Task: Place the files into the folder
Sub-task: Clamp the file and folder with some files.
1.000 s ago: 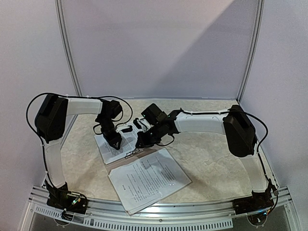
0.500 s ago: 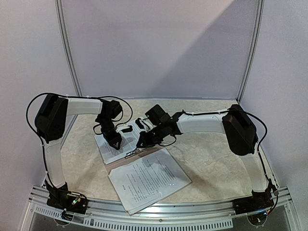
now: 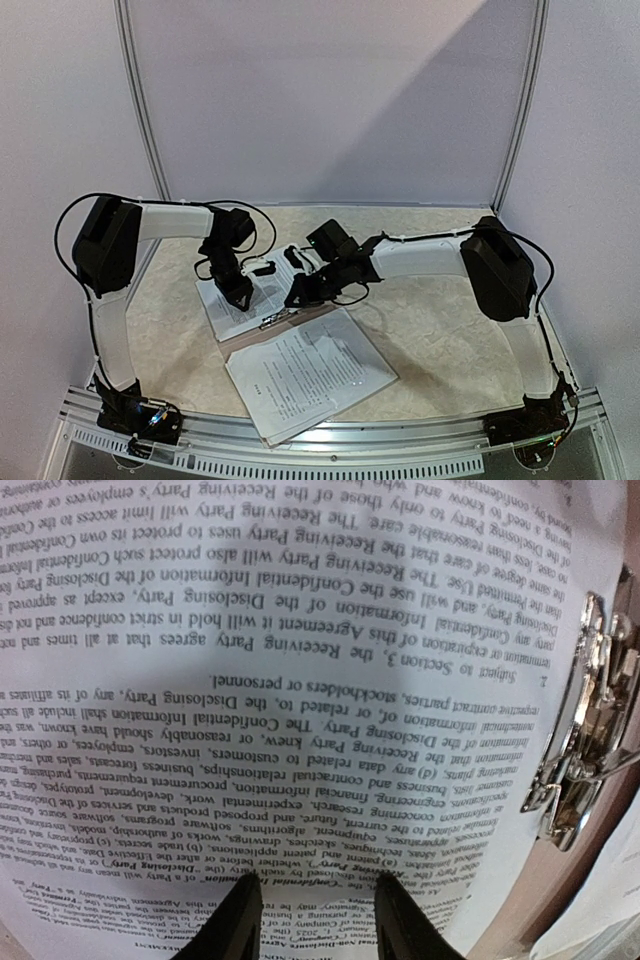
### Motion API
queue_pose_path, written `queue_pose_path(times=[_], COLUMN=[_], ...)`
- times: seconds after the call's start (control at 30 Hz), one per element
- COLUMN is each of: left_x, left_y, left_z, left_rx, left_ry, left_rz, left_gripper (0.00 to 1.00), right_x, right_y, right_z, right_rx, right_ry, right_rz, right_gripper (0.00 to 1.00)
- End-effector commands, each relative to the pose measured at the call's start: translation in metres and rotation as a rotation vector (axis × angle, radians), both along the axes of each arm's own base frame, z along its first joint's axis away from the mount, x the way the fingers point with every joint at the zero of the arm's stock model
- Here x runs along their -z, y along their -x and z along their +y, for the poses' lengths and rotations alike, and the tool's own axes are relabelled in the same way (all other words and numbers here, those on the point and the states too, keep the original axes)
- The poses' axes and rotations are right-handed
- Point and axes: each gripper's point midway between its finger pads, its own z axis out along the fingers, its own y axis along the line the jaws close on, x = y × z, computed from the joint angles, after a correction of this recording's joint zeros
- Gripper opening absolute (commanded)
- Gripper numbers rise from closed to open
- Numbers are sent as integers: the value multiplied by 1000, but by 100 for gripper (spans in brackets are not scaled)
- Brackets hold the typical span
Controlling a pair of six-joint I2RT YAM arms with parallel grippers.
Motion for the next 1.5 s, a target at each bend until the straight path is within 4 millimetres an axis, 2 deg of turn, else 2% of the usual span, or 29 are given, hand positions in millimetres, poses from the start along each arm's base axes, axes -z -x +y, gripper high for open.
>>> queue_pose_path(times=[0.0, 0.43, 0.87, 1.03, 1.47], left_x=[28, 31, 28, 28, 28], left_y=[25, 31, 30, 31, 30], left_z=[-6, -8, -10, -9, -11], left_rx=[23, 31, 32, 33, 34], left_ry=[-16, -15, -11, -11, -7], left_rz=[96, 117, 113, 111, 107], left_gripper=[41, 40, 40, 40, 40], right_x=[92, 128, 135, 141, 153], right_y=[13, 22, 26, 21, 18], right_z=[-42, -64, -80, -96, -104], right_rx=[52, 62, 94, 125, 137], right_ry=[231, 332, 391, 461, 514], right_rz=[91, 120, 126, 116, 103], right_gripper=[5, 4, 4, 4, 6])
